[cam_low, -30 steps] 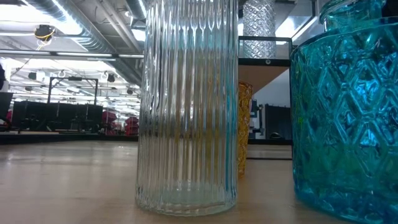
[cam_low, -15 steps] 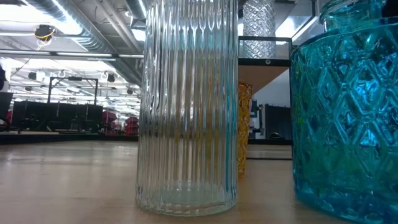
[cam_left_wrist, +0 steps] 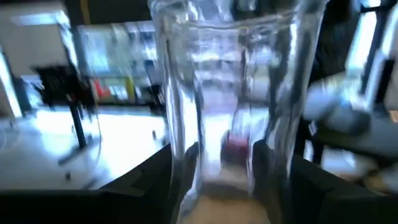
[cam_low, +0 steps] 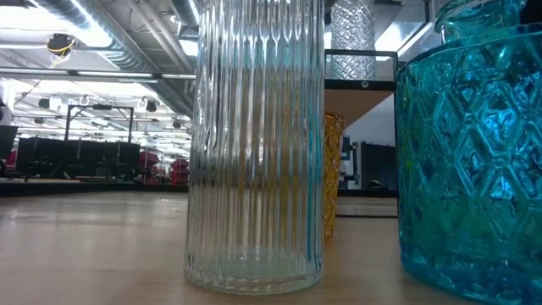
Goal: Sort vases onto shelf
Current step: Put the transparent vase on the shelf aligned with the other transparent vases
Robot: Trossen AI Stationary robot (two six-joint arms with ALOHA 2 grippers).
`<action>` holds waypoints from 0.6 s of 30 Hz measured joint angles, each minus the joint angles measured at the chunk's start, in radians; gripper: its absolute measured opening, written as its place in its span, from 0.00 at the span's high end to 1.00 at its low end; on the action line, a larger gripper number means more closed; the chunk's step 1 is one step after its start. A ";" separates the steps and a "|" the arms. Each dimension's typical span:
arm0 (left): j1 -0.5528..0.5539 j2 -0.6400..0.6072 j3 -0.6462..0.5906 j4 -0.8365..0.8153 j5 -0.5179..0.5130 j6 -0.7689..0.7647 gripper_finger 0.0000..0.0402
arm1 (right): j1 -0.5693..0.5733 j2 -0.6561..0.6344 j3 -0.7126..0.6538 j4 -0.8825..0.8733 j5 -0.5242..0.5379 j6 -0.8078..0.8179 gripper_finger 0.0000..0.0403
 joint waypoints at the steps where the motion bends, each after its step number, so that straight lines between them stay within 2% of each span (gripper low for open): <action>1: 0.023 -0.001 -0.070 0.116 0.011 -0.030 0.49 | 0.000 0.000 0.000 -0.005 0.000 0.000 0.65; 5: 0.108 0.032 -0.287 0.502 0.001 -0.088 0.49 | 0.000 -0.002 0.000 -0.004 0.000 -0.001 0.65; 8: 0.159 0.088 -0.358 0.669 -0.027 -0.174 0.49 | 0.000 -0.001 0.000 -0.001 0.002 -0.018 0.65; 14: 0.179 0.258 -0.330 0.726 0.051 -0.225 0.49 | 0.000 0.000 0.000 -0.001 0.067 -0.062 0.65; 18: 0.205 0.357 -0.289 0.847 0.073 -0.228 0.49 | 0.000 0.002 0.000 -0.001 0.088 -0.066 0.65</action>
